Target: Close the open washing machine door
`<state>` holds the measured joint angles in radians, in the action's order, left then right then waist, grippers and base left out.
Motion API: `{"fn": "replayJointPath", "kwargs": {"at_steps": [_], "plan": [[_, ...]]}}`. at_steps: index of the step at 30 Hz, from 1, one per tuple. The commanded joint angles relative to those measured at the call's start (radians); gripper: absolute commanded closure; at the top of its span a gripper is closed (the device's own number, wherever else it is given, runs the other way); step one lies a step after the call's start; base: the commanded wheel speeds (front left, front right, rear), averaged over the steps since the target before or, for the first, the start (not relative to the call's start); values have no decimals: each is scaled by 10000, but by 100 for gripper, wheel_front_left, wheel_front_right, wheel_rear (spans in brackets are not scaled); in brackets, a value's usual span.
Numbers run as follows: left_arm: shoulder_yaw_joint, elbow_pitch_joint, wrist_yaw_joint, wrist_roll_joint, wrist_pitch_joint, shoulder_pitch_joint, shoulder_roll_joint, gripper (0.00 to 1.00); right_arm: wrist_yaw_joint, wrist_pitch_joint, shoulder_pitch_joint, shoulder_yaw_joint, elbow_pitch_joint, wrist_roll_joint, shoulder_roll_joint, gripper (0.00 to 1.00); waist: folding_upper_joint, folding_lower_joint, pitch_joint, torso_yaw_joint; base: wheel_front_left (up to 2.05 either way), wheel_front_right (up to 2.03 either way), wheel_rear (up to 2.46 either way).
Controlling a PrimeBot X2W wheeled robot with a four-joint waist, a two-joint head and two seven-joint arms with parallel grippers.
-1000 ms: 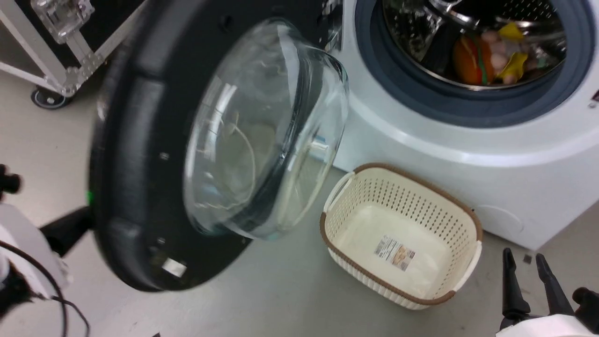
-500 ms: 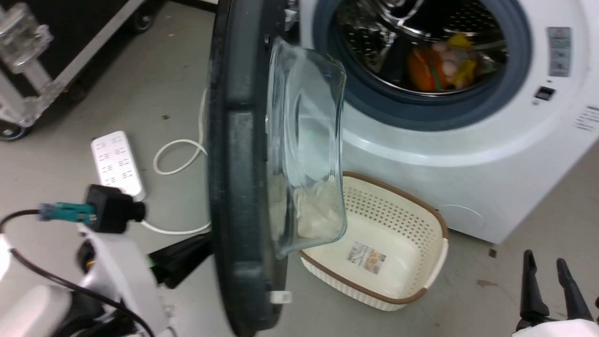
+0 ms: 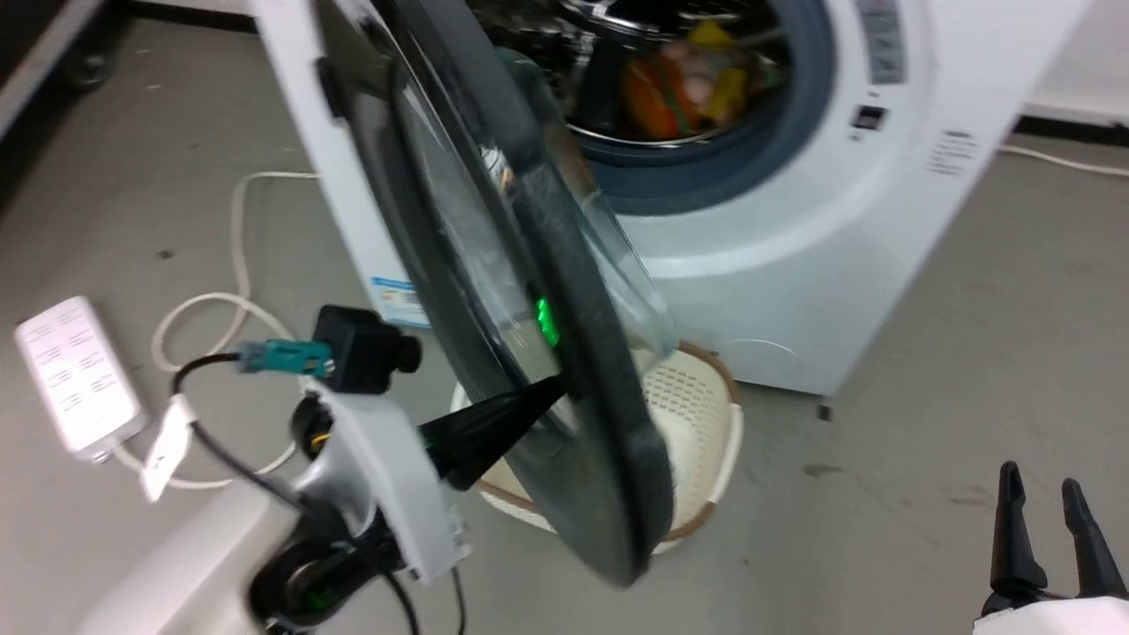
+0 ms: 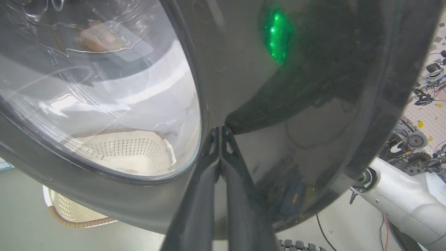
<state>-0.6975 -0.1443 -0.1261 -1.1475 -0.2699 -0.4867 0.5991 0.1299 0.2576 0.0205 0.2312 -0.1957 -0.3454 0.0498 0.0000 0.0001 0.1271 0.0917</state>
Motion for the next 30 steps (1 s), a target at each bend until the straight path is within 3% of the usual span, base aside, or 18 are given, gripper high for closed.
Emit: {"fn": "replayJointPath", "kwargs": {"at_steps": [1, 9, 17, 23, 30], "plan": [[-128, 134, -46, 38, 127, -229, -144, 100, 8, 41, -94, -30, 56, -48, 4, 0, 0, -1, 128, -462, 0, 0, 0], [-945, 1973, -46, 349, 901, -1525, -804, 100, 8, 41, -218, -186, 148, -252, 4, 0, 0, -1, 311, -1632, 0, 0, 0], [-1076, 4213, -36, 983, 1503, -2609, -1511, 100, 8, 41, -323, -471, 207, -487, 4, 0, 0, -1, 406, -2657, 0, 0, 0], [-1071, 5325, 22, 1415, 1922, -3351, -1984, 100, 8, 41, -320, -612, 271, -580, 4, 0, 0, -1, 486, -2993, 0, 0, 0], [-1168, 6069, -1, 1491, 2070, -3948, -2428, 100, 8, 41, -315, -587, 307, -585, 4, 0, 0, -1, 484, -2936, 0, 0, 0]]}}
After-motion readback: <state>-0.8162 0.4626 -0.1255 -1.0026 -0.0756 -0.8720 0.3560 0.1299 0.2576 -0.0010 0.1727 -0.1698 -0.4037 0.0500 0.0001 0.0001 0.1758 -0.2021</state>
